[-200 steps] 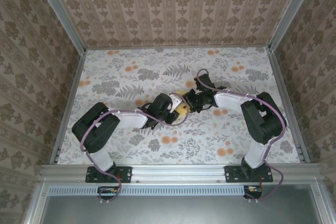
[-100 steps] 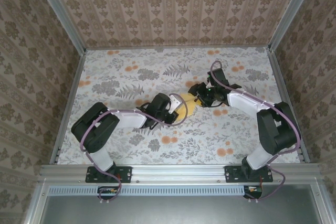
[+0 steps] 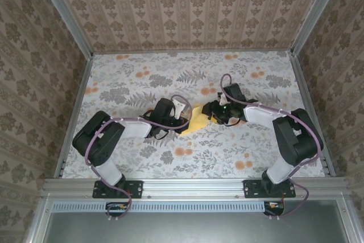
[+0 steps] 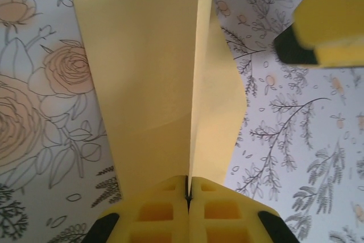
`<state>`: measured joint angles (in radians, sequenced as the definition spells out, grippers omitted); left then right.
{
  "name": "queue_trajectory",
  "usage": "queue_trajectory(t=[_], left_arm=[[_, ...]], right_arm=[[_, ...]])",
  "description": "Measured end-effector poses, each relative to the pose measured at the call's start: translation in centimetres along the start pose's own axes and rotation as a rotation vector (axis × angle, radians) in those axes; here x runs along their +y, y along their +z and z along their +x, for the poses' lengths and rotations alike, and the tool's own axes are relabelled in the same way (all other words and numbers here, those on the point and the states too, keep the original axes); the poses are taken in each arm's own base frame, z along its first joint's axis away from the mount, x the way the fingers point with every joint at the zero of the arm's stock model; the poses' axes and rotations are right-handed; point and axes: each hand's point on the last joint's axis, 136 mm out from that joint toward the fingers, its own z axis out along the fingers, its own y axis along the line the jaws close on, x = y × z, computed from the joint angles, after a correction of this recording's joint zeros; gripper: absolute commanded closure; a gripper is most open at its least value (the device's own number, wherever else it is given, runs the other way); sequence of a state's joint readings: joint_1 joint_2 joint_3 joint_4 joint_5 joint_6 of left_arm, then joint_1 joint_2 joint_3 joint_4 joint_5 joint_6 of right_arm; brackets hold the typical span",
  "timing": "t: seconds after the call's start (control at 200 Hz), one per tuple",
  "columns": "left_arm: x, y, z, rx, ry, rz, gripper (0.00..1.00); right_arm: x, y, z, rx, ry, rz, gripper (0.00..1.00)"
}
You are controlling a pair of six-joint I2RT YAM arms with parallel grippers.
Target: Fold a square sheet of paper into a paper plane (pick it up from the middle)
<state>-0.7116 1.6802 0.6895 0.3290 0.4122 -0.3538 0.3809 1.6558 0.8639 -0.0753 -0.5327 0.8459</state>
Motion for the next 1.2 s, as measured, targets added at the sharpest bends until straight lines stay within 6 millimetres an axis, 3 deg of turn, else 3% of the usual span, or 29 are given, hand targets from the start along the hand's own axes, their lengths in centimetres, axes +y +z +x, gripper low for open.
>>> queue_trajectory(t=[0.165,0.445,0.56,0.795,1.2], left_arm=[[-0.4,0.3,0.1,0.016,-0.035,0.029,0.97],[-0.7,0.9,-0.2,0.064,-0.058,0.043,0.98],[-0.8,1.2,-0.3,0.085,-0.067,0.043,0.98],[-0.4,2.1,1.0,0.154,-0.095,0.033,0.99],[-0.6,2.2,1.0,0.168,-0.108,0.040,0.99]], right_arm=[[-0.1,1.2,0.5,0.029,-0.016,0.013,0.50],[-0.1,1.4,0.1,0.006,-0.027,0.006,0.47],[-0.7,1.5,0.0,-0.009,-0.023,0.022,0.52],[-2.3,1.6,-0.2,-0.045,0.005,0.063,0.52],[-1.6,1.9,-1.0,-0.050,-0.014,0.058,0.56]])
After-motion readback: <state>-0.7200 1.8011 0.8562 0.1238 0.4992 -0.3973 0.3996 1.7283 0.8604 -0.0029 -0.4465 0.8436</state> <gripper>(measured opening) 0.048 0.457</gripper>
